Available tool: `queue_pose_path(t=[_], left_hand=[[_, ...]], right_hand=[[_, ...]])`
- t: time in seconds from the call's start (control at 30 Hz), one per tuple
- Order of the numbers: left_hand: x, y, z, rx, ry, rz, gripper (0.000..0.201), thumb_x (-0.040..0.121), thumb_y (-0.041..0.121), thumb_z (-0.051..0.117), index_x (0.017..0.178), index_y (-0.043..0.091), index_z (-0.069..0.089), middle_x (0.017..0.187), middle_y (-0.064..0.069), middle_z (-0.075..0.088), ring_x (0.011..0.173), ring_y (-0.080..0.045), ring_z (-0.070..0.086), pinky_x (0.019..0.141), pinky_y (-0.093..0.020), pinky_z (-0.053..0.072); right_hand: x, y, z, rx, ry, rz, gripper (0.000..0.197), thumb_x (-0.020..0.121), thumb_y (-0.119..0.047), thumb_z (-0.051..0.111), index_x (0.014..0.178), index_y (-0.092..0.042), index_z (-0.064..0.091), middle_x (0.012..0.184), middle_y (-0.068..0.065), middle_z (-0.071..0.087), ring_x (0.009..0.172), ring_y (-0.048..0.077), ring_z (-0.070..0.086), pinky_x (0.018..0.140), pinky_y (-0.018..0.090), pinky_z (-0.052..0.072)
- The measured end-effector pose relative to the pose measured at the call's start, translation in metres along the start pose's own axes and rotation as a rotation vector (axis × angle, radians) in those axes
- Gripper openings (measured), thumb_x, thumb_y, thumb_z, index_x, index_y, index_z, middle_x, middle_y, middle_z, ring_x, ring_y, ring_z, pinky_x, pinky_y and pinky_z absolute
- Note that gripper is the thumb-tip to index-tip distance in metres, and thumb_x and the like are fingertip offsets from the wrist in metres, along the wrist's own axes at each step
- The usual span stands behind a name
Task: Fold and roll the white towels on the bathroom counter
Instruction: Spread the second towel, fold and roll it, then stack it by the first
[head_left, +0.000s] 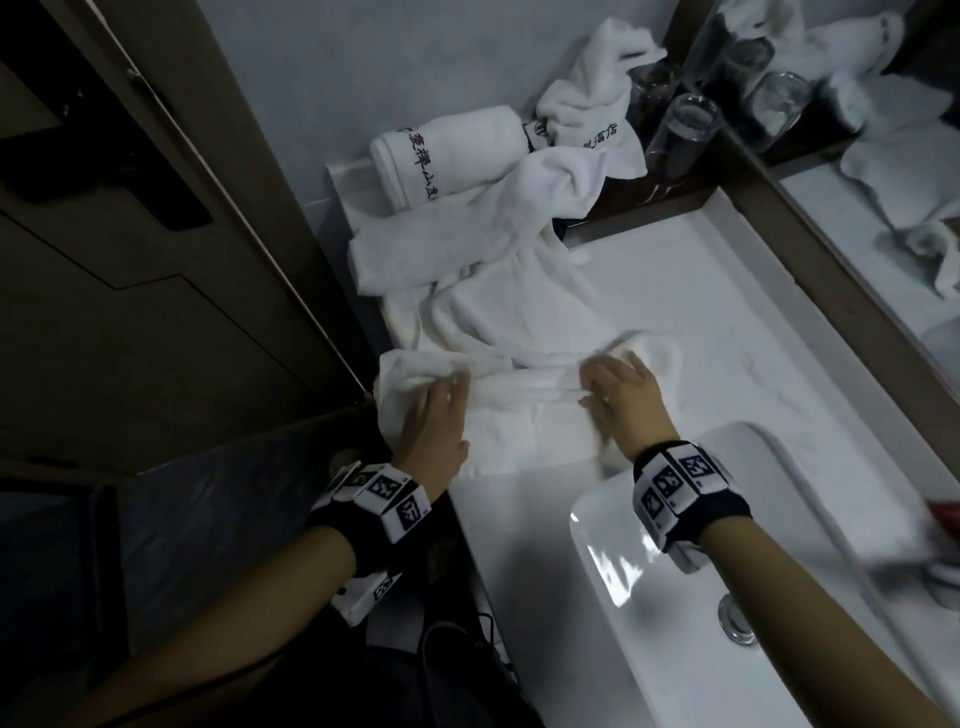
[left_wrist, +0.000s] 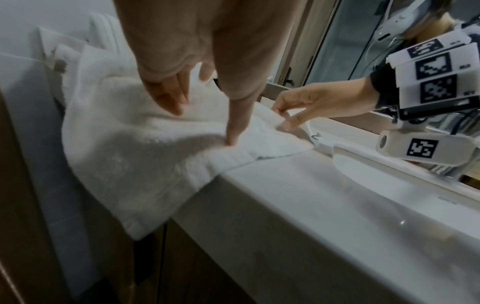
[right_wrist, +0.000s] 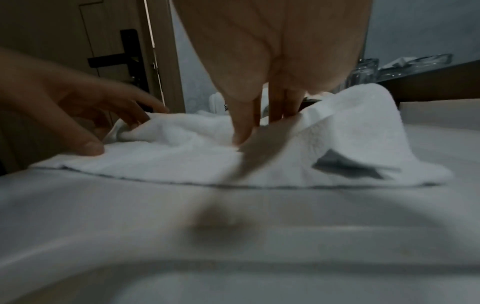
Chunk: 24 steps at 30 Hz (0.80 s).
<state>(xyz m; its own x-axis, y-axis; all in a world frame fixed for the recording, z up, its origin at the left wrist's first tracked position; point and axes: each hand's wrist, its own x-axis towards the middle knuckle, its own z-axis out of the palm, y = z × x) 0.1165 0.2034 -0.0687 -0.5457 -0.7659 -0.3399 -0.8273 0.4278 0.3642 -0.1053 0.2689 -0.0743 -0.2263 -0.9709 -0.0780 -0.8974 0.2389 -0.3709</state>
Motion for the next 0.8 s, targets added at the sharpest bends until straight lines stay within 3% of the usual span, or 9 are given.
queue_pose_path(t=[0.03,0.1,0.17,0.23,0.3,0.37,0.53,0.7,0.8], left_hand=[[0.002,-0.001,-0.002,0.041,-0.012,0.004,0.061,0.091,0.012,0.048,0.143,0.010,0.016,0.146,-0.012,0.026,0.135,-0.023,0.026,0.111,-0.031,0.021],[0.002,-0.004,-0.004,0.012,-0.085,0.020,0.042,0.090,0.009,0.048,0.130,0.005,0.037,0.134,-0.015,0.041,0.125,-0.027,0.039,0.104,-0.034,0.030],[-0.003,-0.009,-0.003,-0.155,-0.214,0.057,0.035,0.087,0.010,0.054,0.119,-0.001,0.045,0.121,-0.018,0.049,0.113,-0.029,0.048,0.095,-0.036,0.039],[-0.010,-0.013,-0.002,-0.280,-0.307,0.105,0.032,0.084,0.012,0.060,0.111,-0.001,0.051,0.104,-0.014,0.054,0.097,-0.025,0.053,0.081,-0.029,0.040],[-0.012,-0.017,-0.004,-0.364,-0.295,0.139,0.021,0.082,0.018,0.065,0.094,0.003,0.058,0.082,-0.004,0.053,0.076,-0.018,0.051,0.064,-0.022,0.036],[-0.005,-0.020,-0.014,-0.518,-0.186,0.084,0.012,0.081,0.017,0.067,0.087,0.007,0.063,0.072,0.002,0.055,0.064,-0.009,0.051,0.062,-0.018,0.040],[0.043,-0.038,-0.049,-0.417,0.303,-0.004,0.017,0.079,0.001,0.064,0.095,-0.003,0.059,0.100,-0.019,0.051,0.088,-0.029,0.052,0.084,-0.034,0.044],[0.078,-0.043,-0.061,-0.171,0.185,-0.081,0.037,0.082,0.016,0.063,0.111,-0.001,0.049,0.118,-0.026,0.040,0.112,-0.037,0.039,0.094,-0.046,0.039],[0.089,-0.048,-0.062,-0.146,0.102,-0.109,0.046,0.079,0.014,0.065,0.115,-0.001,0.040,0.123,-0.026,0.038,0.118,-0.037,0.036,0.096,-0.046,0.038]], right_hand=[[0.000,-0.002,-0.005,0.047,0.008,0.019,0.022,0.084,-0.008,0.061,0.105,-0.003,0.058,0.108,0.015,0.064,0.108,0.034,0.058,0.097,0.042,0.041],[-0.003,-0.007,-0.014,0.048,-0.094,0.100,0.032,0.089,-0.015,0.056,0.120,-0.012,0.049,0.096,0.012,0.066,0.091,0.032,0.062,0.076,0.041,0.050],[-0.006,-0.007,-0.019,-0.006,-0.229,0.163,0.032,0.092,-0.026,0.053,0.124,-0.019,0.050,0.098,0.008,0.068,0.091,0.029,0.063,0.074,0.033,0.047],[-0.009,-0.007,-0.023,-0.037,-0.328,0.217,0.023,0.090,-0.031,0.055,0.109,-0.021,0.061,0.098,0.005,0.069,0.092,0.025,0.063,0.073,0.028,0.043],[-0.009,-0.006,-0.028,-0.001,-0.413,0.279,0.018,0.087,-0.033,0.058,0.100,-0.023,0.065,0.087,0.000,0.070,0.086,0.020,0.064,0.072,0.027,0.044],[-0.002,-0.005,-0.031,0.069,-0.401,0.329,0.020,0.086,-0.041,0.059,0.095,-0.026,0.068,0.080,-0.004,0.069,0.082,0.017,0.064,0.073,0.027,0.046],[0.033,-0.010,-0.030,0.236,-0.114,0.345,0.040,0.088,-0.033,0.061,0.126,-0.021,0.055,0.119,0.010,0.057,0.106,0.026,0.058,0.093,0.031,0.044],[0.068,-0.017,-0.023,0.212,-0.134,0.391,0.048,0.094,-0.025,0.050,0.140,-0.031,0.038,0.147,0.015,0.027,0.130,0.031,0.039,0.109,0.042,0.033],[0.083,-0.017,-0.021,0.160,-0.169,0.443,0.048,0.096,-0.018,0.040,0.141,-0.034,0.036,0.144,0.015,0.030,0.130,0.035,0.036,0.107,0.046,0.035]])
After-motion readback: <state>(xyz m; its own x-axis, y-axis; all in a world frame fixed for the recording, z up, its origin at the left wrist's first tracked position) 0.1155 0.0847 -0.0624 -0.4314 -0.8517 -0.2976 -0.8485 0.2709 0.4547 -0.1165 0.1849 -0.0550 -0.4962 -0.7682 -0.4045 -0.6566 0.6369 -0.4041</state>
